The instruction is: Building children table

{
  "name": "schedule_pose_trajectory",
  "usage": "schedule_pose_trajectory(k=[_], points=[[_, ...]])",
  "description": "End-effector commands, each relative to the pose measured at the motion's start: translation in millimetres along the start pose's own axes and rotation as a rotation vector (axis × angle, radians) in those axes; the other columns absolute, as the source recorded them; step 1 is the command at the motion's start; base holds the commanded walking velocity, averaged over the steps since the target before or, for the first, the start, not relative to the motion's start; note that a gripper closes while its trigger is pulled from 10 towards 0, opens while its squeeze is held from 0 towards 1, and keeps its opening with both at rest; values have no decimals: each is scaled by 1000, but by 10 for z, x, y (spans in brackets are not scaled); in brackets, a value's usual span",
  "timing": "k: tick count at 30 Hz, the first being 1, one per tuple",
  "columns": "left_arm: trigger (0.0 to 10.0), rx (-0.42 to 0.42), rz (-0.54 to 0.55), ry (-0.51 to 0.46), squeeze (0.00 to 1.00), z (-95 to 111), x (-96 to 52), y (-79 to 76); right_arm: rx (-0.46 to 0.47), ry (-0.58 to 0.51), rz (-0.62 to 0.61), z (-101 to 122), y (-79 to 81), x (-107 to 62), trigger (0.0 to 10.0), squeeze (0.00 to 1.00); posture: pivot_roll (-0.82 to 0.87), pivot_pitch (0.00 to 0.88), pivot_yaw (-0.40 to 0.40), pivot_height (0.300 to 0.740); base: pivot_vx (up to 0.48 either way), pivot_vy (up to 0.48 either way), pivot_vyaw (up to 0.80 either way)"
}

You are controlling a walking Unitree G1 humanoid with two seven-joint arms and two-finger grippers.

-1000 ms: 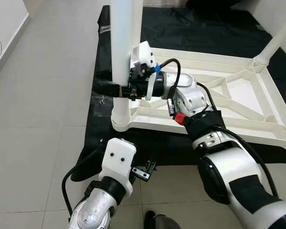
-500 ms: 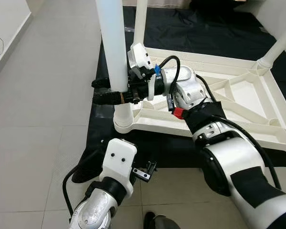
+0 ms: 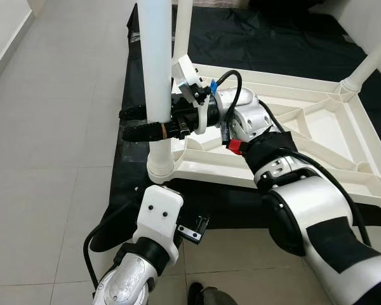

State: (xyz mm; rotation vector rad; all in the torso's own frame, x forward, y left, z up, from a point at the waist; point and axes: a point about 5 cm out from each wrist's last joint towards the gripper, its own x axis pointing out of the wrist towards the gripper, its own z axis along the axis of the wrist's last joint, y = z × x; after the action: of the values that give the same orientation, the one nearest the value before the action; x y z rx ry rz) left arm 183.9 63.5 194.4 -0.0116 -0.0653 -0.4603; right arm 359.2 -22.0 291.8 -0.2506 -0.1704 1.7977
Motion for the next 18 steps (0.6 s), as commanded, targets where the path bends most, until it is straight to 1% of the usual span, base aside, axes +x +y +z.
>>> schedule_pose_trajectory(k=[1, 2, 4, 6, 9, 10, 12, 13, 15, 18], points=[[10000, 10, -1, 9, 0, 2, -26, -10, 219, 102, 58, -579, 191, 76, 10000, 0, 137, 269, -148, 740, 0, 0, 0], [10000, 14, 4, 3, 0, 16, -13, 4, 222, 101, -26, -601, 158, 51, 10000, 0, 136, 265, -145, 740, 0, 0, 0], [10000, 15, 5, 2, 0, 20, -10, 8, 224, 101, -49, -607, 149, 43, 10000, 0, 136, 265, -145, 740, 0, 0, 0], [10000, 20, 8, -2, 0, 26, -4, 28, 226, 99, -140, -626, 114, -10, 10000, 0, 136, 265, -145, 740, 0, 0, 0], [10000, 28, 15, -7, 0, 33, 12, 66, 233, 99, -232, -646, 79, -77, 10000, 0, 123, 271, -137, 740, 0, 0, 0], [10000, 28, 15, -7, 0, 33, 12, 66, 233, 99, -232, -646, 79, -77, 10000, 0, 123, 271, -137, 740, 0, 0, 0], [10000, 39, 24, -11, 0, 34, 33, 109, 237, 94, -300, -661, 57, -141, 10000, 0, 120, 270, -136, 740, 0, 0, 0], [10000, 39, 24, -11, 0, 34, 33, 109, 237, 94, -300, -661, 57, -141, 10000, 0, 120, 270, -136, 740, 0, 0, 0], [10000, 45, 29, -13, 0, 35, 46, 131, 231, 84, -346, -671, 49, -206, 10000, 0, 116, 272, -135, 740, 0, 0, 0], [10000, 46, 30, -13, 0, 36, 48, 136, 234, 79, -354, -681, 53, -229, 10000, 0, 119, 272, -134, 740, 0, 0, 0]])
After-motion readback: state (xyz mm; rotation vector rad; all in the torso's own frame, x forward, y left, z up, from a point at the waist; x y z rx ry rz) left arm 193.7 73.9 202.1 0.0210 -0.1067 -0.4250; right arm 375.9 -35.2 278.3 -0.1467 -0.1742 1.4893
